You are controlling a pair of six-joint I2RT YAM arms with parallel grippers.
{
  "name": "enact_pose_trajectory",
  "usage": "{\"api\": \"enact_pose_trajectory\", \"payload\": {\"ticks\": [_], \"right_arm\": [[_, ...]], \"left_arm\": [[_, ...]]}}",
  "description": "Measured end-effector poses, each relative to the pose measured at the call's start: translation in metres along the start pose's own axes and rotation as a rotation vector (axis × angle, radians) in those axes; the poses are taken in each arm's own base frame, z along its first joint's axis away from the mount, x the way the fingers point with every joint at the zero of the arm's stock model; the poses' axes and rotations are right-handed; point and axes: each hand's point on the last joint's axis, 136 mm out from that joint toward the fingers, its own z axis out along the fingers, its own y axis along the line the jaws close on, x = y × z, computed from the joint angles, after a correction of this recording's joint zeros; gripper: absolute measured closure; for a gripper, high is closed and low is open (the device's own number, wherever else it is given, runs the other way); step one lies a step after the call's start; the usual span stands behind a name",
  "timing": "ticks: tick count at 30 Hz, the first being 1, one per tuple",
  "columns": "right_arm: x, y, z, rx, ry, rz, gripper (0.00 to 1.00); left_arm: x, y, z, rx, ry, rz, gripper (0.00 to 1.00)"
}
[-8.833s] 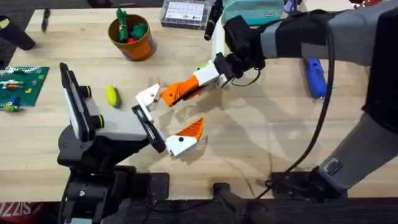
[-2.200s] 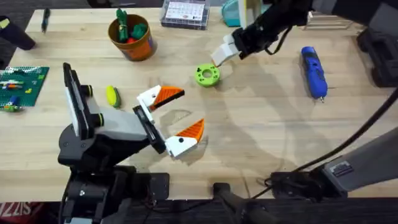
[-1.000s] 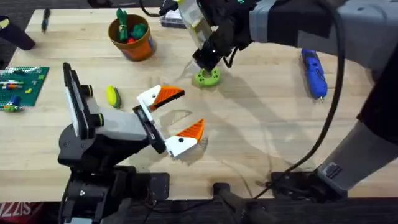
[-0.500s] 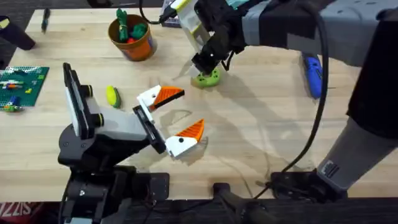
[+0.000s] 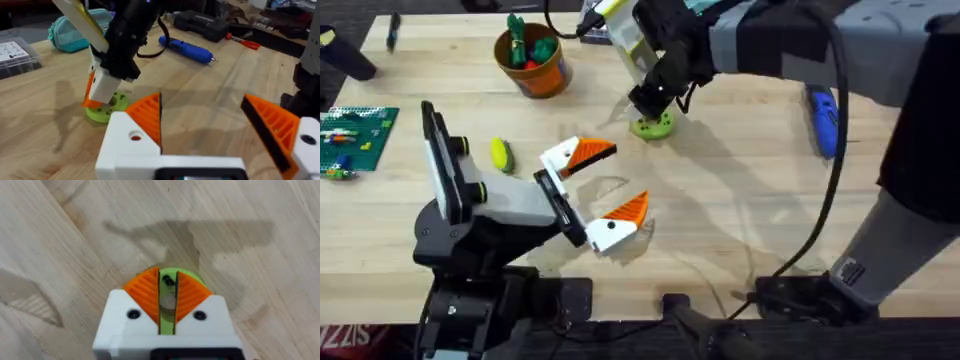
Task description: Pick up the gripper from the table and insert it into the empty holder that is missing its gripper. Then pick up a screw, insert it into the mounting hole, and use the screwdriver to tighten it. Finally, clean up the table by picking up the vegetable and placing it into the bucket.
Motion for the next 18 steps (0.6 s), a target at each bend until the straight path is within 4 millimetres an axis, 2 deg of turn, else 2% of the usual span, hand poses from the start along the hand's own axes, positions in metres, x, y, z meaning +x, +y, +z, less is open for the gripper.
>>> {"api": "enact_pose_trajectory", "payload": {"ticks": [2,4,5,18], "right_arm": [[0.0002,-0.0001,0.0,0.0,0.001,0.0,0.893],[0.0013,0.0004,0.0006,-0.002,0.005,0.001,0.98],[0.0015,0.0003,0.001,-0.002,0.006,0.001,0.993],[0.0014,0.0003,0.0014,-0.002,0.005,0.001,0.995]], "left_arm": [[0.0,0.0,0.0,0.0,0.0,0.0,0.015],[0.0,0.0,0.0,0.0,0.0,0.0,0.015],[0.0,0.0,0.0,0.0,0.0,0.0,0.016],[0.0,0.0,0.0,0.0,0.0,0.0,0.015]]}}
